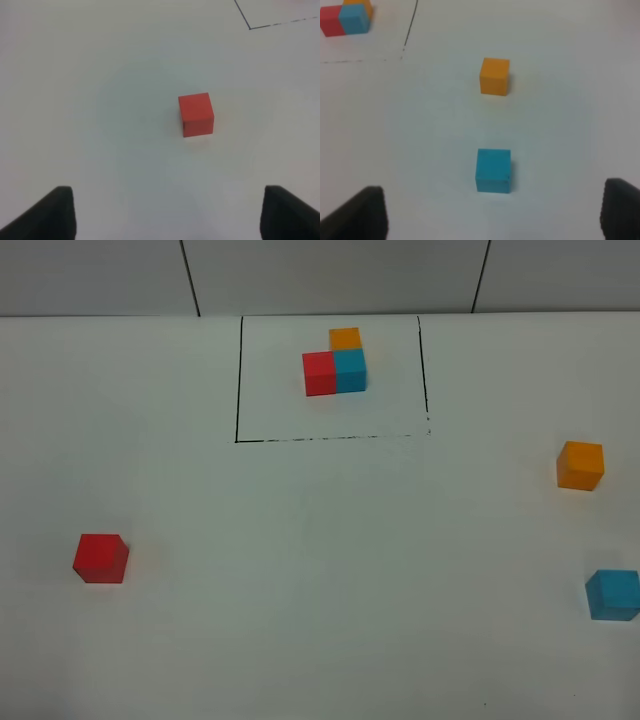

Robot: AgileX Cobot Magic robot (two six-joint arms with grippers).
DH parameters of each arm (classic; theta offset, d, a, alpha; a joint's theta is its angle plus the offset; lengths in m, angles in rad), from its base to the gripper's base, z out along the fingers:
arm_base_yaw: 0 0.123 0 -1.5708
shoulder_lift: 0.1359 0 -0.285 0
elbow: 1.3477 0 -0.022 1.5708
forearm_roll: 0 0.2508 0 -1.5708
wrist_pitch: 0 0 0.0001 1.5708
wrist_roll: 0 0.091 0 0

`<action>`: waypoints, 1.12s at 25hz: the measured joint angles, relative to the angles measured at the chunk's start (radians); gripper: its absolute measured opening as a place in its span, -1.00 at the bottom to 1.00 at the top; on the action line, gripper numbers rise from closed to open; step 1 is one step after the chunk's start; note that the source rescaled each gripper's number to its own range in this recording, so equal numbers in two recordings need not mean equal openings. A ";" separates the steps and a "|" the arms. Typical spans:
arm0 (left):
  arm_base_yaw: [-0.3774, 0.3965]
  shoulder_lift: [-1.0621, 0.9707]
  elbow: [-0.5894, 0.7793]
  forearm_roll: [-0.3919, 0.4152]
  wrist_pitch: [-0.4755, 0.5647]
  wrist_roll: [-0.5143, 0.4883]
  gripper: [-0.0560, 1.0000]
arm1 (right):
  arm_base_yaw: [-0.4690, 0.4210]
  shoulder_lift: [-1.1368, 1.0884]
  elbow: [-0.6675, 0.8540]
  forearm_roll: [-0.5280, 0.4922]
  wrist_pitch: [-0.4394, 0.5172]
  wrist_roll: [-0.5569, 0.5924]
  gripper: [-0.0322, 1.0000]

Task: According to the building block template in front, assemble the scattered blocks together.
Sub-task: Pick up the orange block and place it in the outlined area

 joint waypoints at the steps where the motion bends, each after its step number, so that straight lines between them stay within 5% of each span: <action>1: 0.000 0.000 0.000 0.000 0.000 0.000 0.44 | 0.000 0.000 0.000 0.000 0.000 0.000 0.47; 14: 0.000 0.000 0.000 0.000 0.000 0.000 0.44 | 0.000 0.049 -0.001 0.000 -0.001 0.039 0.47; 20: 0.000 0.000 0.000 0.000 0.000 0.000 0.44 | 0.000 0.374 -0.067 0.000 -0.053 0.041 0.50; 25: 0.000 0.000 0.000 0.000 0.000 0.000 0.43 | 0.000 0.719 -0.176 0.007 -0.116 0.018 0.91; 28: 0.000 0.000 0.000 0.000 0.000 0.000 0.43 | 0.000 0.908 -0.236 0.027 -0.190 0.007 0.98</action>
